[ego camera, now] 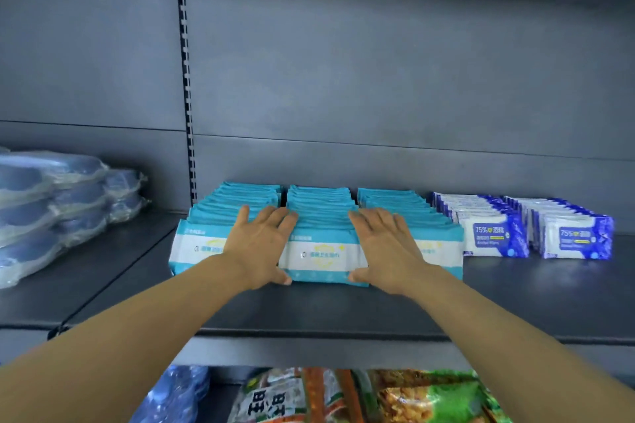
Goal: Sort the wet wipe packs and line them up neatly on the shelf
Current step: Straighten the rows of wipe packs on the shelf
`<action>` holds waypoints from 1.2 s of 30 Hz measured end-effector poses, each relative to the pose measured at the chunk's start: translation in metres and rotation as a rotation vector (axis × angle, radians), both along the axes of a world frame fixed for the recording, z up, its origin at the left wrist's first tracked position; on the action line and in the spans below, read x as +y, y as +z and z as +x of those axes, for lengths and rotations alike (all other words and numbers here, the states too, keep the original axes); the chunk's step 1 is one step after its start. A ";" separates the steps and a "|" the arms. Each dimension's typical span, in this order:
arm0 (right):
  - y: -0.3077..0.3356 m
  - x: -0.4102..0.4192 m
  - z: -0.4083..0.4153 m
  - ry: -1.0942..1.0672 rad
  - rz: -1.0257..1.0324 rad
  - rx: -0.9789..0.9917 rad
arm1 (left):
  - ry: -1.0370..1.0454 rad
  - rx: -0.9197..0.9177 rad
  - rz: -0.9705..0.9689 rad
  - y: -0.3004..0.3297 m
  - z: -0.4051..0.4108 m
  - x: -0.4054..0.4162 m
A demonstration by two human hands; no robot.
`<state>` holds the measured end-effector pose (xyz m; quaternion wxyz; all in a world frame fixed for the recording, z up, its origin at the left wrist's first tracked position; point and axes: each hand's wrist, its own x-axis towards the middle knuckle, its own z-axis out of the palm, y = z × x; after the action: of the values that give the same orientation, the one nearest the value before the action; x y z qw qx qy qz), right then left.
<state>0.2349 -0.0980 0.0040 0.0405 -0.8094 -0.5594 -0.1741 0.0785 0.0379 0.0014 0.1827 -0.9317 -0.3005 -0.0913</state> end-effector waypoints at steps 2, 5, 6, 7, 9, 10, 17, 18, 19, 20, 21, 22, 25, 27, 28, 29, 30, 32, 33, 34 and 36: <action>-0.003 0.005 0.001 -0.033 0.001 -0.011 | -0.044 0.000 0.031 -0.002 0.003 0.005; -0.009 0.008 -0.002 -0.041 0.055 -0.080 | -0.066 -0.034 0.106 -0.005 0.006 0.004; -0.011 0.008 -0.003 -0.054 0.055 -0.125 | -0.066 -0.051 0.131 -0.006 0.007 0.003; -0.013 0.010 -0.002 -0.067 0.055 -0.154 | -0.062 -0.066 0.154 -0.008 0.007 0.002; -0.014 0.016 0.002 -0.083 0.098 -0.203 | -0.044 -0.081 0.174 -0.008 0.009 0.002; -0.014 0.018 0.002 -0.081 0.112 -0.203 | -0.037 -0.082 0.176 -0.007 0.010 0.003; -0.005 0.011 0.006 0.013 0.064 -0.114 | -0.063 -0.052 0.144 -0.002 0.017 0.004; -0.004 0.013 0.009 0.016 0.045 -0.135 | -0.060 -0.044 0.128 -0.002 0.019 0.005; -0.003 0.016 0.012 0.019 0.027 -0.156 | -0.054 -0.037 0.117 -0.002 0.020 0.006; -0.002 0.018 0.013 0.020 0.009 -0.172 | -0.049 -0.036 0.118 -0.004 0.022 0.007; -0.002 0.021 0.014 0.028 0.002 -0.189 | -0.045 -0.039 0.127 -0.005 0.023 0.008; -0.004 0.023 0.015 0.046 0.005 -0.209 | -0.041 -0.039 0.139 -0.006 0.023 0.007; -0.012 0.025 0.026 0.059 0.025 -0.330 | -0.028 -0.033 0.168 -0.009 0.021 0.003; -0.014 0.026 0.031 0.084 0.074 -0.364 | -0.013 -0.046 0.171 -0.008 0.020 0.002; -0.015 0.026 0.033 0.083 0.081 -0.369 | -0.003 -0.051 0.164 -0.007 0.020 0.001; -0.014 0.026 0.033 0.086 0.079 -0.374 | 0.005 -0.056 0.155 -0.006 0.020 0.001; -0.014 0.025 0.033 0.084 0.074 -0.369 | 0.010 -0.062 0.140 -0.005 0.020 0.001; -0.007 0.020 0.027 0.080 -0.013 -0.325 | 0.019 -0.073 0.102 -0.001 0.021 0.000; -0.003 0.018 0.026 0.091 -0.043 -0.262 | 0.023 -0.075 0.086 0.000 0.021 -0.001; 0.001 0.015 0.026 0.112 -0.045 -0.170 | 0.024 -0.075 0.080 0.002 0.022 -0.002; 0.012 0.014 0.029 0.137 0.003 0.037 | 0.004 -0.086 0.085 0.003 0.025 -0.006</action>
<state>0.2635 -0.0842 0.0163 0.0639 -0.7723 -0.6122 -0.1568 0.1032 0.0316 0.0041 0.2093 -0.9176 -0.3059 -0.1436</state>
